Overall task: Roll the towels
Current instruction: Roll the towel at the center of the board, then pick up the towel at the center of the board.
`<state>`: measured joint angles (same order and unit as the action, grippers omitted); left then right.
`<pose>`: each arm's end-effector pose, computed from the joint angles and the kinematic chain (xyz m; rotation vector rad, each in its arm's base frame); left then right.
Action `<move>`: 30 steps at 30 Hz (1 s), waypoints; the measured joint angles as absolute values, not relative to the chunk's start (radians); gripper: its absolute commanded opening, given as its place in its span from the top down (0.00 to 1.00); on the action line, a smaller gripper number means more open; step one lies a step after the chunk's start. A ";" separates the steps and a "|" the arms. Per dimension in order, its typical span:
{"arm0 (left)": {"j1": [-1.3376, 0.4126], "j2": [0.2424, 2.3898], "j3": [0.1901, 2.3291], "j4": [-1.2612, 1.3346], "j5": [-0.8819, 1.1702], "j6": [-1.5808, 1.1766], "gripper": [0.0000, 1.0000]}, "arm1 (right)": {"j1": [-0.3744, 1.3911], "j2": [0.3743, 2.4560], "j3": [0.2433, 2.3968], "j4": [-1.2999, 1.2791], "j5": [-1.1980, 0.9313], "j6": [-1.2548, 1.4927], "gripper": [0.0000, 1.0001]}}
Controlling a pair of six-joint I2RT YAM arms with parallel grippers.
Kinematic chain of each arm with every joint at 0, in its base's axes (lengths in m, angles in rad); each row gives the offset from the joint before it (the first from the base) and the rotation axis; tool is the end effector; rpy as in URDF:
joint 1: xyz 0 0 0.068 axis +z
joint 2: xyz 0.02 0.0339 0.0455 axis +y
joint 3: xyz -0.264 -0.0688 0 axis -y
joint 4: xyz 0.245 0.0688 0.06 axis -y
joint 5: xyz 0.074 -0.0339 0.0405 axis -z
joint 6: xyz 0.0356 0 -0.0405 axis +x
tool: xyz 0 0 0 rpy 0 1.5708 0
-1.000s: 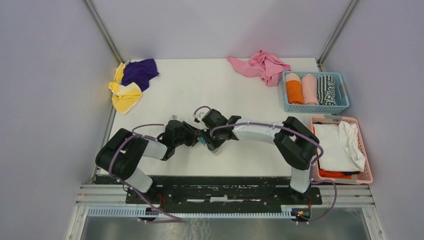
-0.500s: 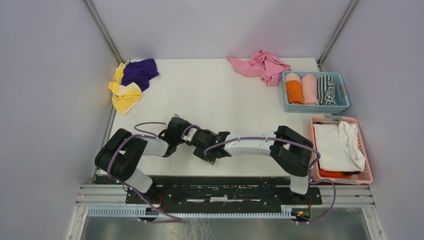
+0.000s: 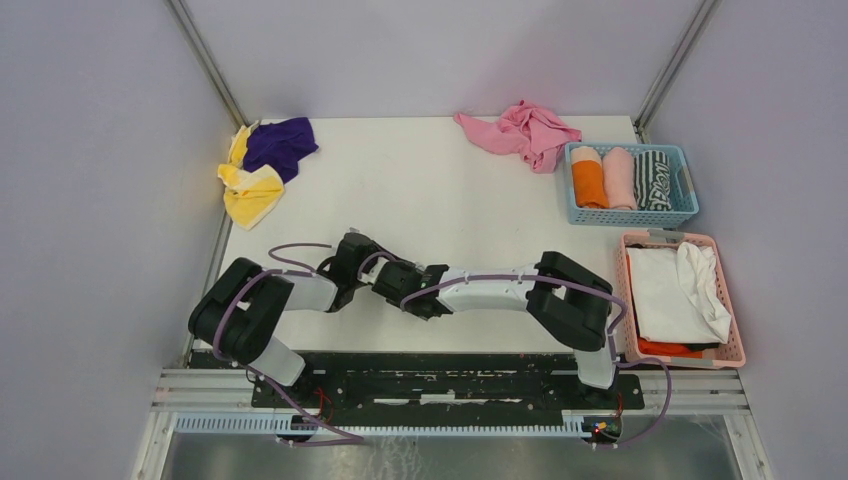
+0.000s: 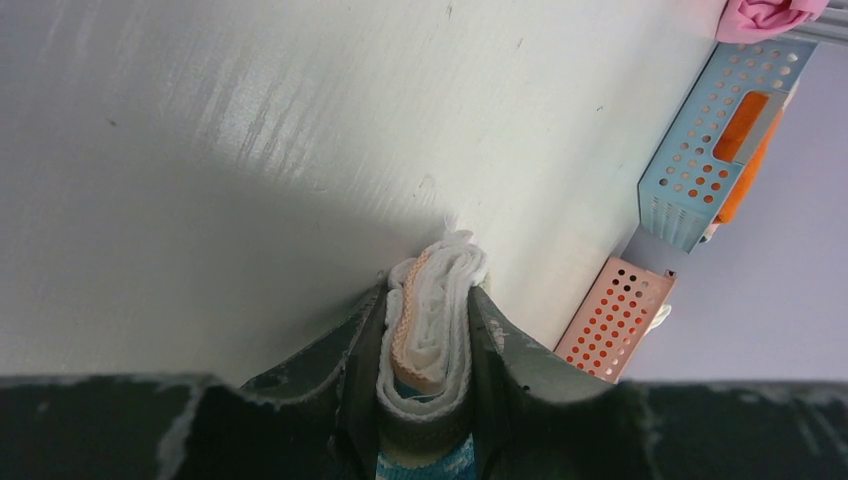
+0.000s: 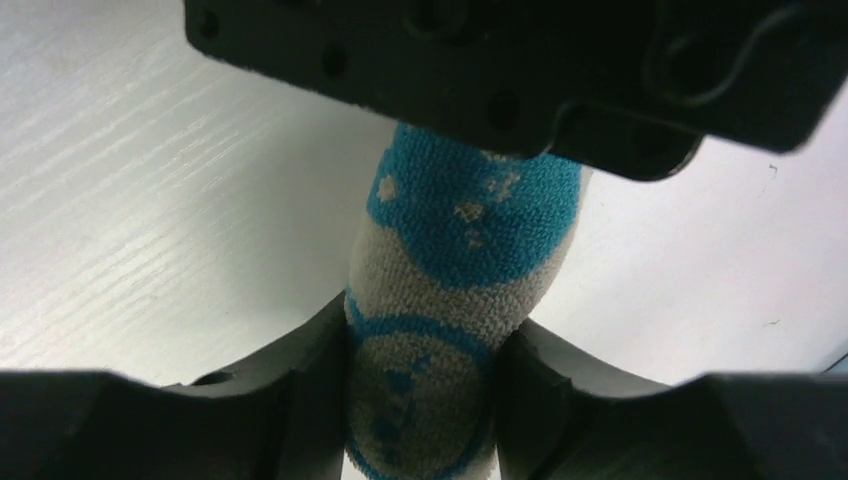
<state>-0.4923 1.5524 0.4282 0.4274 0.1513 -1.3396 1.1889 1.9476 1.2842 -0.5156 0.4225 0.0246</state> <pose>0.2255 -0.1271 0.1123 -0.9553 2.3355 -1.0507 0.1581 0.3544 0.1570 -1.3267 2.2153 -0.1626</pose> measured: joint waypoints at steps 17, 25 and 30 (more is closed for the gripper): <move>-0.458 1.545 0.615 0.149 0.125 -1.206 0.36 | 1.158 1.930 1.247 -0.517 0.469 0.063 1.00; -0.277 1.480 0.891 -0.173 0.051 -0.998 0.31 | 1.083 1.845 1.211 -0.626 0.484 0.063 1.00; -0.160 1.325 1.029 -0.380 -0.024 -0.852 0.20 | 0.932 1.753 1.221 -0.718 0.536 0.049 1.00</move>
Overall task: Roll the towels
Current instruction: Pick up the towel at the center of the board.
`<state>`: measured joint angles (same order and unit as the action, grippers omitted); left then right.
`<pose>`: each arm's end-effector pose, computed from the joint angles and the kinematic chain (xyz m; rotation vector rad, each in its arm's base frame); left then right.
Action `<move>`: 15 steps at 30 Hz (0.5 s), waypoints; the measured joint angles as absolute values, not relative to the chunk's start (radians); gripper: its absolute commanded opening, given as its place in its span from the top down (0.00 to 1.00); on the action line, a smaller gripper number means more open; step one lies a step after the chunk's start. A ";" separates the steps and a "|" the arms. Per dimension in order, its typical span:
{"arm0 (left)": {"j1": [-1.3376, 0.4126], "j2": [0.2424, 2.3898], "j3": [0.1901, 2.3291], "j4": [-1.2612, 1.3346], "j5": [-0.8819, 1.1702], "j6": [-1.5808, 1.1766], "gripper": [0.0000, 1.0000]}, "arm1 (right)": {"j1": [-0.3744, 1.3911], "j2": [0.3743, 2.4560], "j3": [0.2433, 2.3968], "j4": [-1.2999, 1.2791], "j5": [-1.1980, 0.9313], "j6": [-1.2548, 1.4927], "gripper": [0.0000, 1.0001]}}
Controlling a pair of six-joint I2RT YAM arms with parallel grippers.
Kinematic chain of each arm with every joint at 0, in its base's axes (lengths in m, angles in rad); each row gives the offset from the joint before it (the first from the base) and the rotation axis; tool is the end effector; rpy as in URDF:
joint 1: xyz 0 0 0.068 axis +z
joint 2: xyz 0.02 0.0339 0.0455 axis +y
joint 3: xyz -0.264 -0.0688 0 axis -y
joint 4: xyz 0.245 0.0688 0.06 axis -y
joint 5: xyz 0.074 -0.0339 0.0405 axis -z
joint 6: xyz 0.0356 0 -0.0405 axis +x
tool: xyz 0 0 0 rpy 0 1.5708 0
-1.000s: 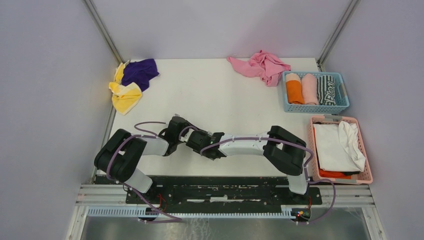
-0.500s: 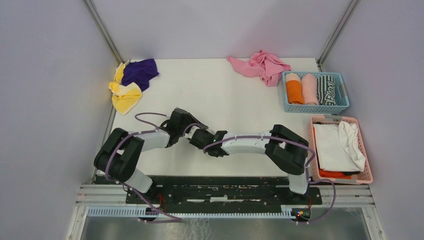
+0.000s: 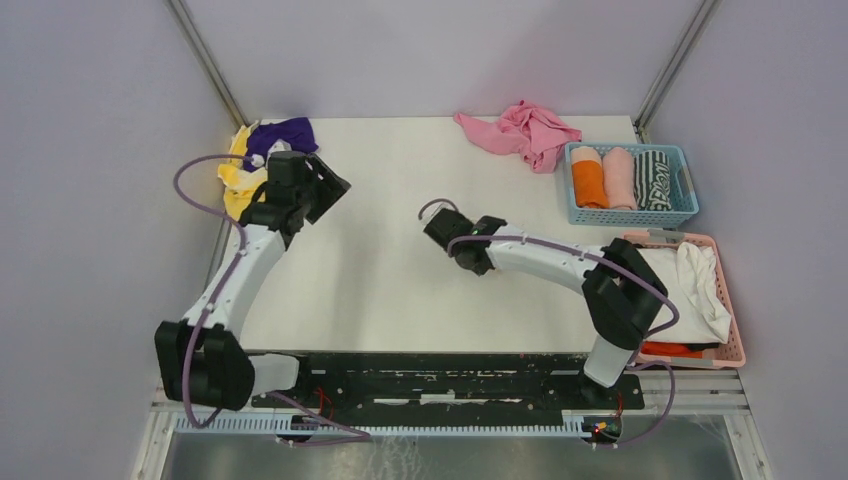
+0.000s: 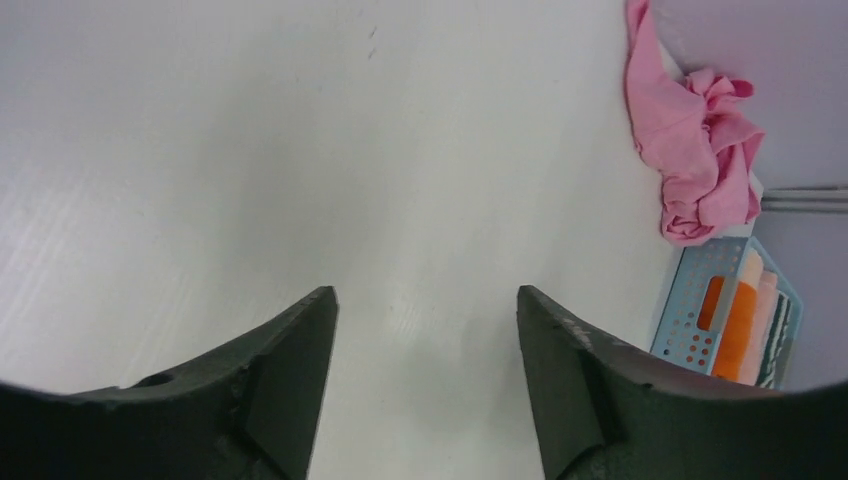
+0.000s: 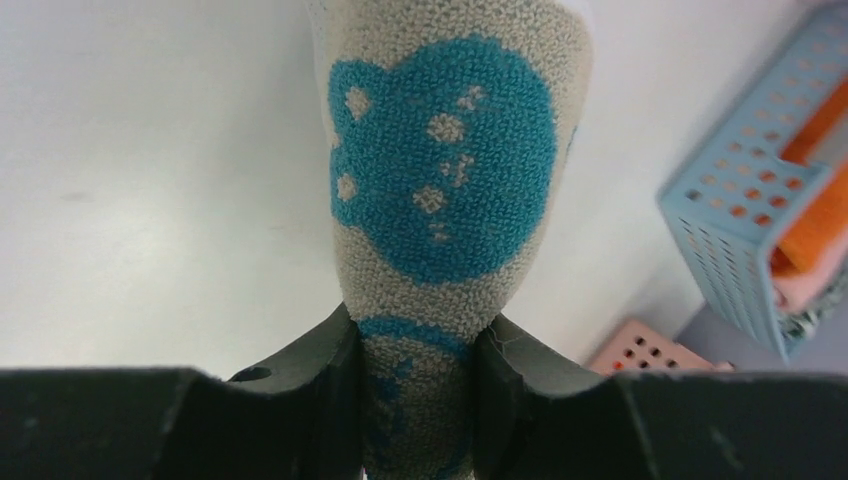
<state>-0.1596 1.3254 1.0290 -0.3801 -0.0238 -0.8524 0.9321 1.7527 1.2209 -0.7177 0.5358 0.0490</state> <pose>0.2896 -0.0458 0.2868 -0.7928 2.1577 -0.5103 0.2187 0.2641 0.2014 -0.9986 2.3812 -0.4277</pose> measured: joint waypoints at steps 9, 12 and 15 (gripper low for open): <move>-0.175 1.078 1.164 -0.525 -0.148 -0.574 0.03 | 0.549 1.715 1.378 -0.851 0.750 -0.071 1.00; -0.191 1.078 1.152 -0.548 -0.183 -0.527 0.00 | 0.383 1.715 1.441 -0.848 0.794 -0.117 1.00; -0.231 1.080 1.117 -0.569 -0.241 -0.485 0.01 | 0.253 1.716 1.491 -0.831 0.816 -0.159 1.00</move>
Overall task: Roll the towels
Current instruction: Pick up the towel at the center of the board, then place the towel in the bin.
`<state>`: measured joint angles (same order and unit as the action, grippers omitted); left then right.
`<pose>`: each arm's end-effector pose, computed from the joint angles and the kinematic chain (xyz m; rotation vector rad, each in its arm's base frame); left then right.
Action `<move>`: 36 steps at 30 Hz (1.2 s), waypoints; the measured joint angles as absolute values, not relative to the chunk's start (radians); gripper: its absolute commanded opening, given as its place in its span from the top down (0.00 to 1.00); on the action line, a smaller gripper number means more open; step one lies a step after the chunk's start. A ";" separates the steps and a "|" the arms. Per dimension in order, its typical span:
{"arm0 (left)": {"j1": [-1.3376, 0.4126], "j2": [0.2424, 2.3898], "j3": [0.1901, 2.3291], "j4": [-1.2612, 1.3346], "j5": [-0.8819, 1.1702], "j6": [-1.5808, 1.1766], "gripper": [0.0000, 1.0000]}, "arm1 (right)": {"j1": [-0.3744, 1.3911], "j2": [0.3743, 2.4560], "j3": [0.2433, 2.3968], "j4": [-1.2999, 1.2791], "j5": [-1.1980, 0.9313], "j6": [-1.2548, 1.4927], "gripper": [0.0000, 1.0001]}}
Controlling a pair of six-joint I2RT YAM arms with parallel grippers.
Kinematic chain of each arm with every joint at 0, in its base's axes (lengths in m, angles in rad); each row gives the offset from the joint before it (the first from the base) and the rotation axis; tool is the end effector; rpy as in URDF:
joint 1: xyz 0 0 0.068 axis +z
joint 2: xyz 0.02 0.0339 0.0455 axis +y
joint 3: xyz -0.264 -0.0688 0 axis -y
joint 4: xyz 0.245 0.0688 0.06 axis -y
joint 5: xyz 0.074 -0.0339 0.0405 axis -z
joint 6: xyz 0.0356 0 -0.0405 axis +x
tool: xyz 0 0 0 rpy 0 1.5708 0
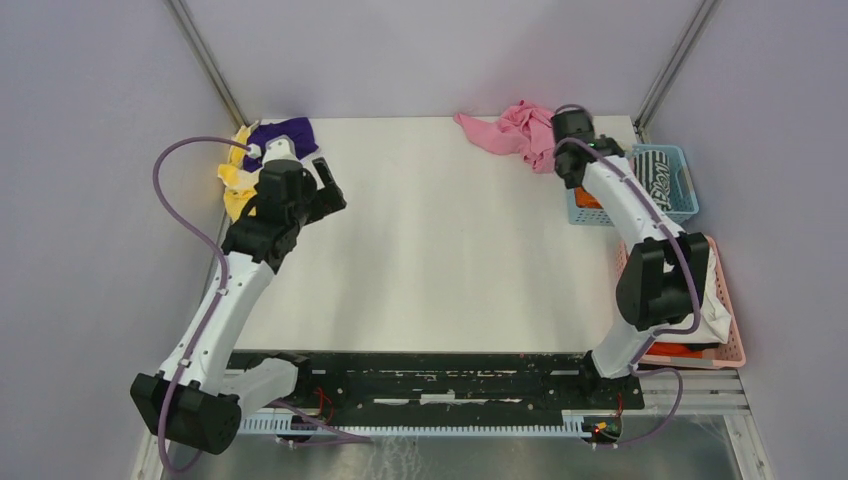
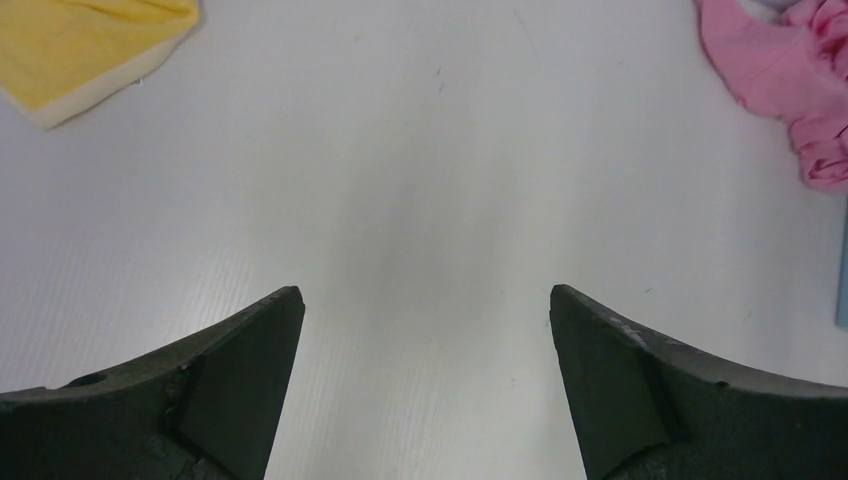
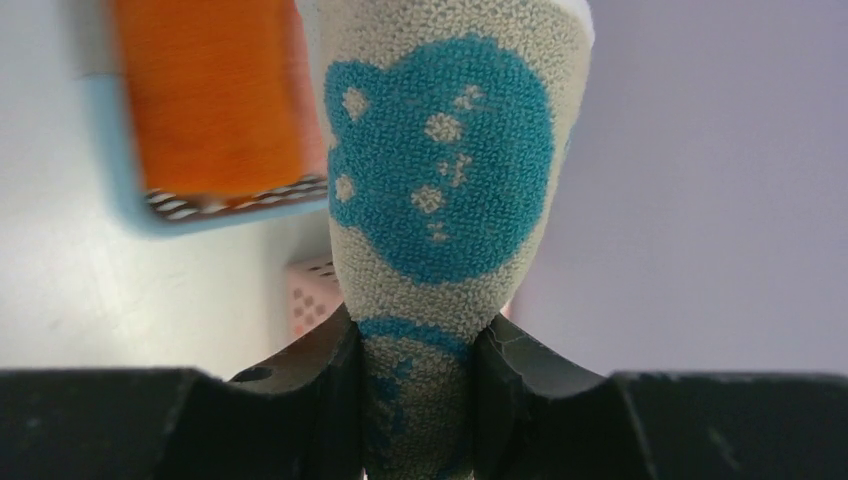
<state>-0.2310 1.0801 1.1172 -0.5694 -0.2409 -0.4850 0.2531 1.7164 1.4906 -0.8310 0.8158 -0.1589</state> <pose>0.2275 -0.0448 0.3603 -0.4074 2.0512 -0.1813 0.3540 0.0648 0.2926 -0.2256 2.4209 -1.0129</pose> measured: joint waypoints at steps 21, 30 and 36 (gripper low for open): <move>-0.397 1.093 1.047 -0.601 -0.418 -0.414 0.01 | -0.203 2.092 1.706 -0.521 0.951 -0.452 1.00; -0.388 1.115 1.047 -0.601 -0.418 -0.411 0.01 | -0.245 2.163 1.720 -0.548 0.790 -0.434 1.00; -0.388 1.118 1.047 -0.601 -0.418 -0.411 0.01 | -0.260 2.174 1.724 -0.603 0.621 -0.436 1.00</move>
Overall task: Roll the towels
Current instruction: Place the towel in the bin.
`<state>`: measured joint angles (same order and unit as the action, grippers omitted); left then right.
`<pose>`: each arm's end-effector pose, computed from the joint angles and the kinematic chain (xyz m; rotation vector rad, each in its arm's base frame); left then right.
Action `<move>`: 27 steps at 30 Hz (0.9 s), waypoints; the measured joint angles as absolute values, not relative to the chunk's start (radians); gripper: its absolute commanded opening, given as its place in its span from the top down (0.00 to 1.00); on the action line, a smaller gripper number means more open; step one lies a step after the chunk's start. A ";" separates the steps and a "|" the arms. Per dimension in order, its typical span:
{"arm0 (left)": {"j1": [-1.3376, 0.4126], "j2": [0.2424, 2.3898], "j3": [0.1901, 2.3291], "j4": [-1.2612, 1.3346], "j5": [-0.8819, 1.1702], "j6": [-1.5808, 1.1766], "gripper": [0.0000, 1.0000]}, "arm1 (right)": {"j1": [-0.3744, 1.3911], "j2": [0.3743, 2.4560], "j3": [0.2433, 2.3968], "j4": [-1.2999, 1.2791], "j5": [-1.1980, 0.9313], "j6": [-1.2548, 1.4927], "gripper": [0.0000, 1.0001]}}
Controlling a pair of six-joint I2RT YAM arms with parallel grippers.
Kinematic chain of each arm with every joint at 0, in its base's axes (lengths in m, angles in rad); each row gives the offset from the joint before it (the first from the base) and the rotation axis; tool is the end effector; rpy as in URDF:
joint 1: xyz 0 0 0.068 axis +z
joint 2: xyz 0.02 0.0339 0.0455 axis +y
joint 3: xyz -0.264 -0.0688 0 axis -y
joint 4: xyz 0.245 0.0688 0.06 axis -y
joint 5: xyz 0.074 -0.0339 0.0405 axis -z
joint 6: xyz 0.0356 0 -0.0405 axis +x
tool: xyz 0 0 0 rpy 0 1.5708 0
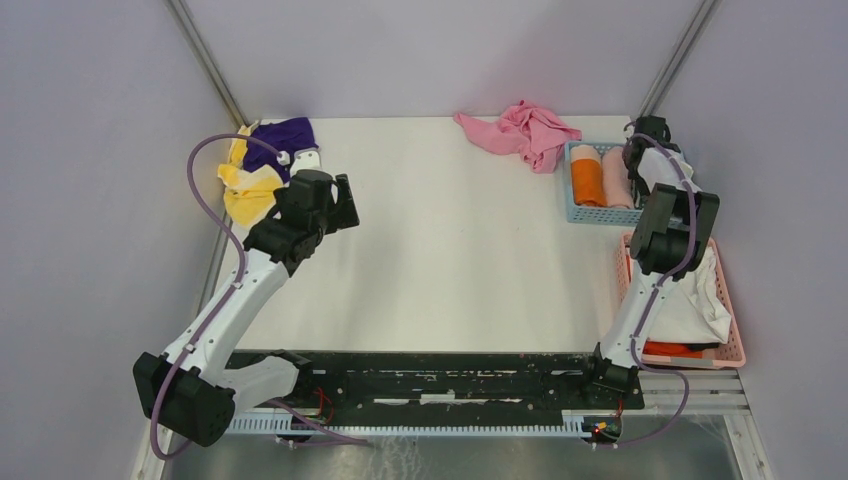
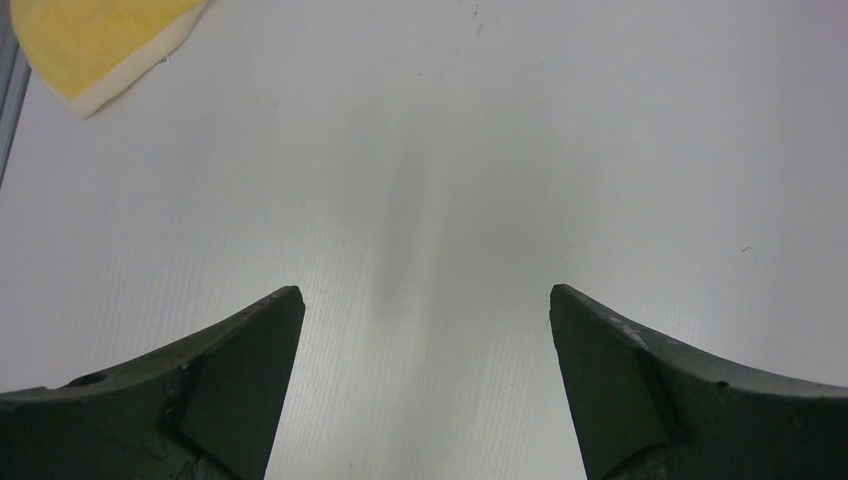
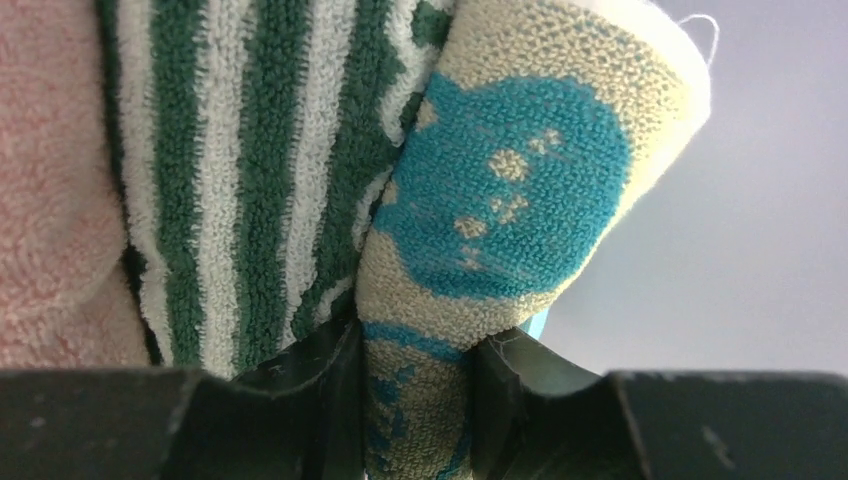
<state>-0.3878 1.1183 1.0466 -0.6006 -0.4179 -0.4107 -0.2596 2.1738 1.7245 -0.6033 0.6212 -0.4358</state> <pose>0.2245 -0.0761 0.3269 -0.2461 2.1624 0.0172 0.4465 -0.1400 0.1891 -0.0087 2.6858 -1.0493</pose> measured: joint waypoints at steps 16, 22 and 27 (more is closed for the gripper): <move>-0.388 1.118 1.045 -0.599 -0.418 -0.411 0.01 | -0.375 2.146 1.758 -0.725 0.093 -0.455 1.00; -0.387 1.110 1.032 -0.596 -0.419 -0.411 0.01 | -0.393 2.144 1.750 -0.771 -0.060 -0.458 1.00; -0.387 1.097 1.025 -0.596 -0.422 -0.411 0.01 | -0.448 2.219 1.861 -0.908 -0.194 -0.401 0.96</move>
<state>-0.3874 1.0973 1.0248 -0.5961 -0.4217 -0.4107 -0.4484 2.2192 1.8606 -0.9081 -0.1940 -0.4007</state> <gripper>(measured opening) 0.993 0.397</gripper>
